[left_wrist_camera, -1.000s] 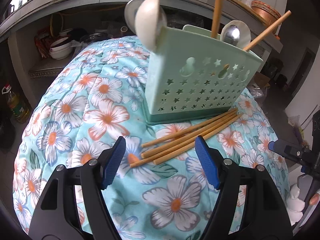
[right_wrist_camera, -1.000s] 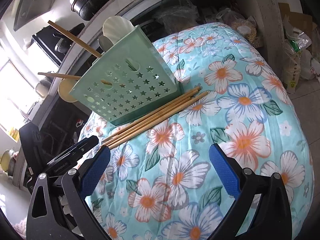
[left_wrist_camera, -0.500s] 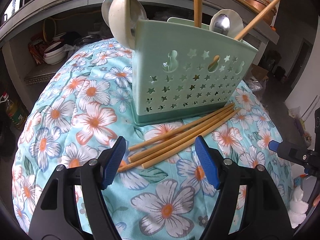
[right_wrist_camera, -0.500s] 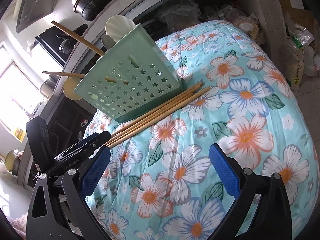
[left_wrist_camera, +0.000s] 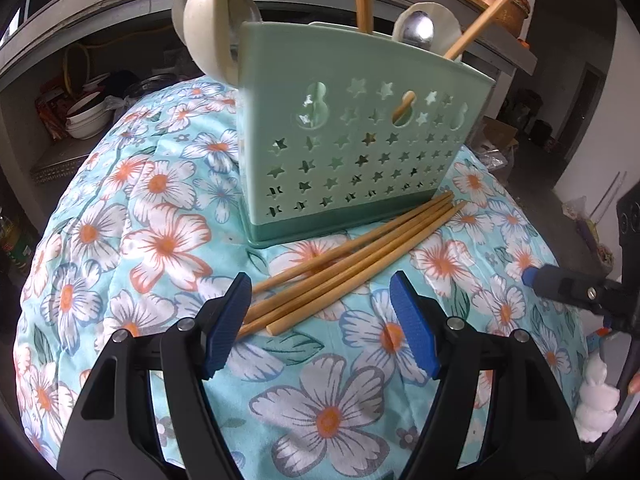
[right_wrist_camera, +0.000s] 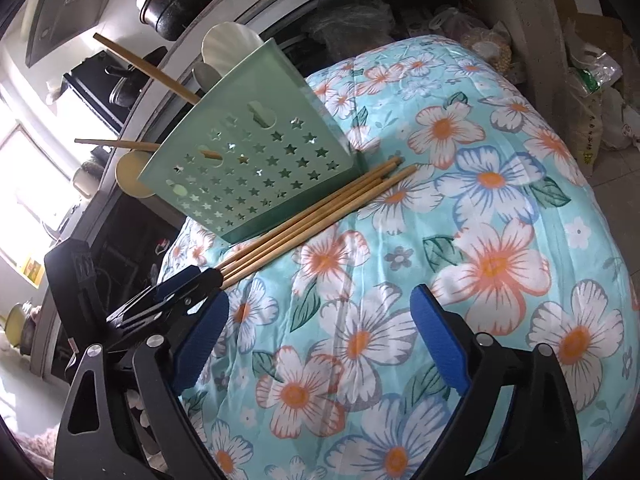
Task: Organize utensils
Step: 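Move both tools down to the loose wooden chopsticks beside the holder base, then close the left tool on a single loose wooden chopstick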
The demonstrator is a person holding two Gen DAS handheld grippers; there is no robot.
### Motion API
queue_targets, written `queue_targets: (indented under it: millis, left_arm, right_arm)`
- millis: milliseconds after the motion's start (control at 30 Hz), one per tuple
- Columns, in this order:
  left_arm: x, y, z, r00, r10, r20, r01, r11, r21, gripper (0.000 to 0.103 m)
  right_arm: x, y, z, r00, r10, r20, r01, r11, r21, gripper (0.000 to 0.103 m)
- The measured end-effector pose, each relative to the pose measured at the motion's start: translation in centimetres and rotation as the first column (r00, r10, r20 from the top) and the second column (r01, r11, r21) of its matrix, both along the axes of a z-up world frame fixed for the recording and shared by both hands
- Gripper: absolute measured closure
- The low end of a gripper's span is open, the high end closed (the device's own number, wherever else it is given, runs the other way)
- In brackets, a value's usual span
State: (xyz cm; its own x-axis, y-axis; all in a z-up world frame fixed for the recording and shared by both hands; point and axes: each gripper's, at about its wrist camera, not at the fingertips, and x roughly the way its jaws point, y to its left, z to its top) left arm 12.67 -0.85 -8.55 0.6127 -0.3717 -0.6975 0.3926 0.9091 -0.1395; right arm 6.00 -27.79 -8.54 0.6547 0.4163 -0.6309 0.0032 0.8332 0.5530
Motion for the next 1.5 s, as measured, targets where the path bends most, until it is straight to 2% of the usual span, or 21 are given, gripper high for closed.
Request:
queue_targets:
  millis: [67, 200, 333, 467, 567, 800, 967, 1233, 1500]
  left_arm:
    - [-0.2, -0.2, 0.0, 0.999, -0.034, 0.01, 0.033, 0.999, 0.016, 0.035]
    - [-0.3, -0.7, 0.5, 0.992, -0.117, 0.046, 0.114, 0.992, 0.054, 0.035]
    - [-0.1, -1.4, 0.9, 0.973, -0.219, 0.072, 0.211, 0.972, 0.106, 0.035]
    - [-0.1, -2.1, 0.7, 0.949, -0.296, 0.106, 0.278, 0.947, 0.159, 0.035]
    - [0.1, -2.4, 0.1, 0.939, -0.328, 0.103, 0.312, 0.939, 0.148, 0.043]
    - [1.1, -2.4, -1.2, 0.929, -0.365, 0.056, 0.362, 0.93, 0.058, 0.059]
    - [1.7, -1.7, -1.4, 0.93, -0.366, 0.024, 0.366, 0.931, 0.013, 0.06]
    - [1.9, -1.4, -1.5, 0.931, -0.364, 0.015, 0.364, 0.931, 0.009, 0.061]
    - [2.1, -1.2, -1.5, 0.931, -0.365, 0.015, 0.365, 0.931, -0.002, 0.061]
  right_arm:
    - [0.0, -0.1, 0.3, 1.0, -0.015, 0.012, 0.015, 1.0, 0.005, 0.019]
    - [0.1, -0.5, 0.4, 0.998, -0.054, 0.03, 0.051, 0.995, 0.09, 0.025]
    - [1.6, -0.5, -0.5, 0.998, -0.069, 0.004, 0.067, 0.976, 0.21, 0.036]
    - [3.4, 0.5, -1.3, 0.998, -0.052, -0.036, 0.059, 0.962, 0.267, 0.047]
    - [4.7, 1.1, -2.1, 0.996, -0.052, -0.077, 0.072, 0.957, 0.282, 0.053]
    - [6.7, 0.7, -4.2, 0.983, -0.088, -0.161, 0.137, 0.936, 0.324, 0.064]
    - [7.6, 0.0, -4.9, 0.977, -0.108, -0.183, 0.171, 0.911, 0.375, 0.073]
    - [8.2, -0.6, -5.9, 0.967, -0.128, -0.222, 0.211, 0.888, 0.409, 0.09]
    - [7.6, -0.4, -5.9, 0.963, -0.13, -0.236, 0.222, 0.879, 0.422, 0.092]
